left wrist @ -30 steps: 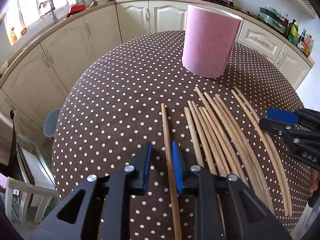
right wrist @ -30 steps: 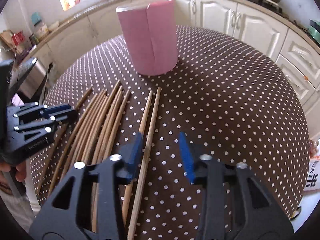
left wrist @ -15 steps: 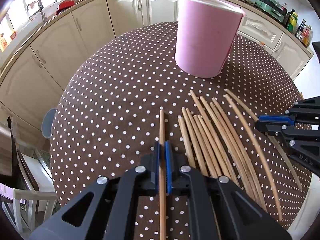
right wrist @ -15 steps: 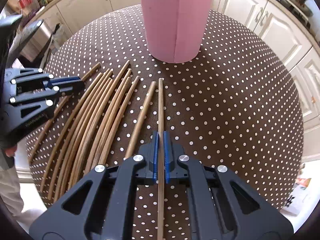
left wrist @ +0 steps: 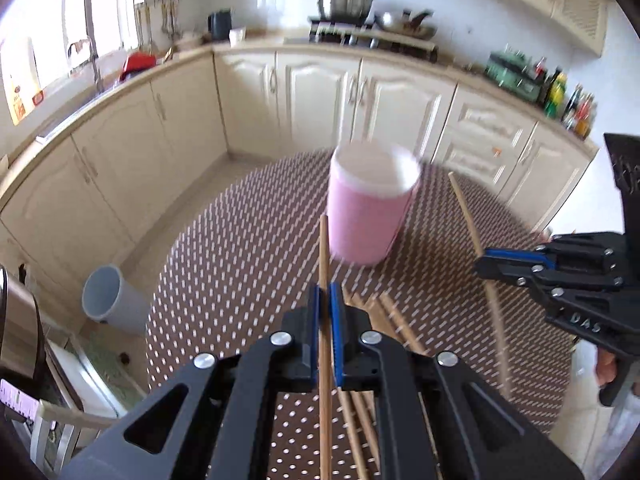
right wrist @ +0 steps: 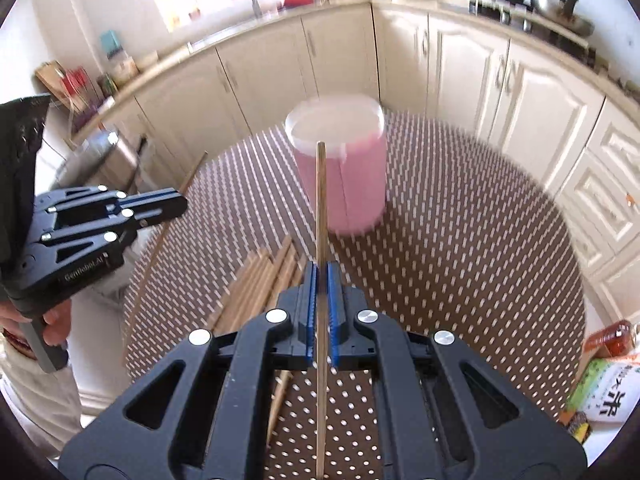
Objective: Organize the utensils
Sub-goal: 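Lift the chopstick in the left gripper over the pink cup while the right gripper carries its chopstick there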
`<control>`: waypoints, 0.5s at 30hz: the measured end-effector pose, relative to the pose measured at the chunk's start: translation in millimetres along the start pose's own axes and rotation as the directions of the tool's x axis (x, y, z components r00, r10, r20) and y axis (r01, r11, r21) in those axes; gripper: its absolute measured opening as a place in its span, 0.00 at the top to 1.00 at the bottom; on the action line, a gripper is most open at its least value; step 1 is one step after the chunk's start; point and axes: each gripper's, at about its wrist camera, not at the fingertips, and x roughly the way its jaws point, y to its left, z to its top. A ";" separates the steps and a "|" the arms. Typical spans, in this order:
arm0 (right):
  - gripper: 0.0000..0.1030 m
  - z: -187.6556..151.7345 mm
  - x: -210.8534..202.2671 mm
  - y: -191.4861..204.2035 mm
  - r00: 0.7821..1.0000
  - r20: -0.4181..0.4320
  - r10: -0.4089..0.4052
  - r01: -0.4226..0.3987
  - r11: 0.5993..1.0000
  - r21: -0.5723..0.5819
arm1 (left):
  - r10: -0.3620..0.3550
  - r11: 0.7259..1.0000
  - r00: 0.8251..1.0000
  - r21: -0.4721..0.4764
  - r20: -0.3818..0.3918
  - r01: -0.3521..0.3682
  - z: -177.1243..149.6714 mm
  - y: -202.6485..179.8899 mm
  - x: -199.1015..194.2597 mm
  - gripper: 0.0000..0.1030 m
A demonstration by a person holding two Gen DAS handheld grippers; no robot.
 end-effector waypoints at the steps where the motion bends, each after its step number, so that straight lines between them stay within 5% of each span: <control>1: 0.94 3.9 -10.2 2.8 0.999 0.034 0.003 -0.002 1.000 -0.005 | -0.013 1.000 1.000 0.001 0.027 0.013 6.6 -2.7 -9.6 0.94; 15: 0.94 38.8 -86.5 24.9 0.959 0.284 -0.004 0.027 0.997 -0.076 | -0.075 0.997 0.950 0.016 0.302 0.074 47.0 -32.5 -77.2 0.94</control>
